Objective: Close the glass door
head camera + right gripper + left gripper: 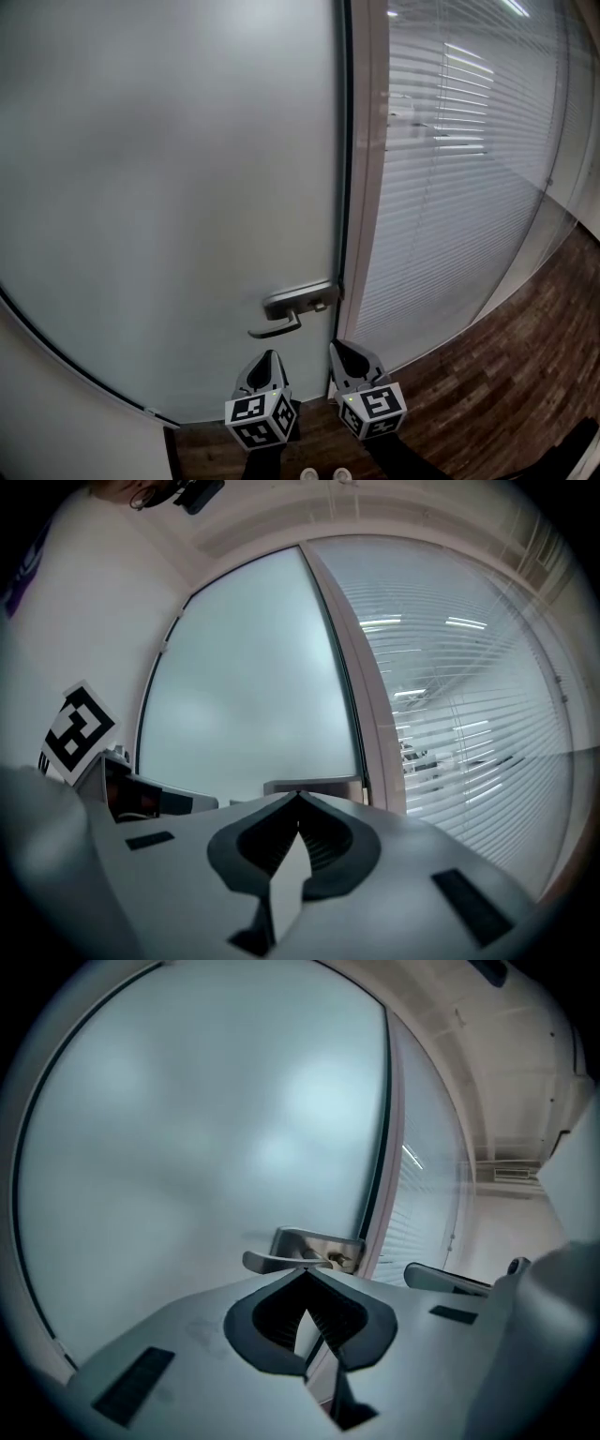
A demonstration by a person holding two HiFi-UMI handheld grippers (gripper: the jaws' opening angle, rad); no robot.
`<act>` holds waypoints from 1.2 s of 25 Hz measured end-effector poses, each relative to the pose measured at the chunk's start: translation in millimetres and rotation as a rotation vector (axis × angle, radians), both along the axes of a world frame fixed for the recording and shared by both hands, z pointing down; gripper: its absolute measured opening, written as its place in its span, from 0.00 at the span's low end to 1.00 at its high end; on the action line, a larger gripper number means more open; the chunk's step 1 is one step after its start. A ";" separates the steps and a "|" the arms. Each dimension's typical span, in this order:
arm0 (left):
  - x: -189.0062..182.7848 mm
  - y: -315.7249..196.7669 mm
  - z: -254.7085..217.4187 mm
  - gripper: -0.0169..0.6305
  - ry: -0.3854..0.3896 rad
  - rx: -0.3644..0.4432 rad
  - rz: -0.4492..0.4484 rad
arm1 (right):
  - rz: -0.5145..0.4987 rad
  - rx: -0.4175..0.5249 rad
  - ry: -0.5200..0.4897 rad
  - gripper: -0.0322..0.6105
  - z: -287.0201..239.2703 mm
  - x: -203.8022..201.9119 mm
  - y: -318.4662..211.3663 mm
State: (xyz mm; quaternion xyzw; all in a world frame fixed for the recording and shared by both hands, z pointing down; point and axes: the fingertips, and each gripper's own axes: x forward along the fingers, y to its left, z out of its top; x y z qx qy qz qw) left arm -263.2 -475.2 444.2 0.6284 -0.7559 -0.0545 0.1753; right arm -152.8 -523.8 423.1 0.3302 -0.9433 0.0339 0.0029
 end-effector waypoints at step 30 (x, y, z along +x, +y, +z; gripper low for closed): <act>17.2 -6.5 7.1 0.03 -0.139 -0.030 0.009 | 0.006 -0.031 0.028 0.04 7.3 5.8 -6.0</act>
